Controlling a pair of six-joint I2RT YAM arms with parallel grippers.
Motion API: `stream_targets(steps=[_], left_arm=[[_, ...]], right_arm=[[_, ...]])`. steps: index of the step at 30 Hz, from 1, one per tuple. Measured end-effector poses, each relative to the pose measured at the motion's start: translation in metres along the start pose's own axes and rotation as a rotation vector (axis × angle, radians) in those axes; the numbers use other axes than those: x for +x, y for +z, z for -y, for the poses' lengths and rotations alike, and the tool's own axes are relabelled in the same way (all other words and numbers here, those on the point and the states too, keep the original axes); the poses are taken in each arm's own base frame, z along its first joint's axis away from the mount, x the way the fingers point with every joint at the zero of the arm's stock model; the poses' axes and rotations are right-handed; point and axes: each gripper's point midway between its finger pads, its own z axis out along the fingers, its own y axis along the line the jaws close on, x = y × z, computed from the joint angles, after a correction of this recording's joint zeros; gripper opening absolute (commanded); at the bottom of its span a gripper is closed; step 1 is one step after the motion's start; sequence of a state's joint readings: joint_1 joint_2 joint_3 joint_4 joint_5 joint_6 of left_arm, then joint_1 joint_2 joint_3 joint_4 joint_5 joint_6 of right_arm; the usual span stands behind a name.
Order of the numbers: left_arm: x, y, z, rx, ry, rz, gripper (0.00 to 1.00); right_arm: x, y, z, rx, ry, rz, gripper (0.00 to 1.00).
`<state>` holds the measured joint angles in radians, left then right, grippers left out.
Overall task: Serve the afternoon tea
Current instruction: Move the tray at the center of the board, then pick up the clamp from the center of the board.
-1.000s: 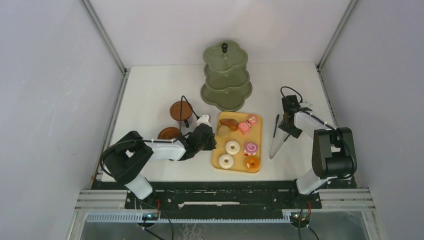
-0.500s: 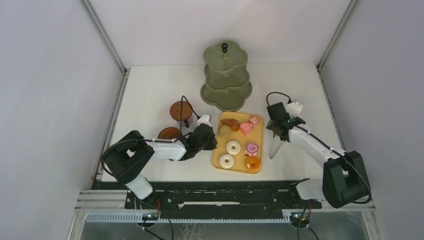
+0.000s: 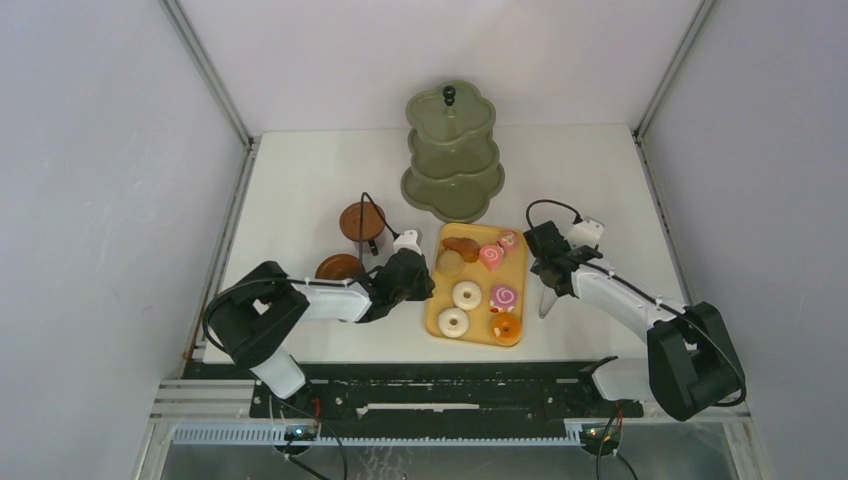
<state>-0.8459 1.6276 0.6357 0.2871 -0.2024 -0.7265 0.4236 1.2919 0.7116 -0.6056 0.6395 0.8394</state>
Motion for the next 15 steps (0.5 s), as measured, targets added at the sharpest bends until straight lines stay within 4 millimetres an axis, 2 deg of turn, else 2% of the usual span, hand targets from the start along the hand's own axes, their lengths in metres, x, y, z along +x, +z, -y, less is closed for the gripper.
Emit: stream_targets(steps=[15], left_arm=[[0.0, 0.0, 0.0, 0.016, -0.007, 0.007, 0.07]], right_arm=[[0.014, 0.014, 0.003, 0.041, -0.009, -0.06, 0.77]])
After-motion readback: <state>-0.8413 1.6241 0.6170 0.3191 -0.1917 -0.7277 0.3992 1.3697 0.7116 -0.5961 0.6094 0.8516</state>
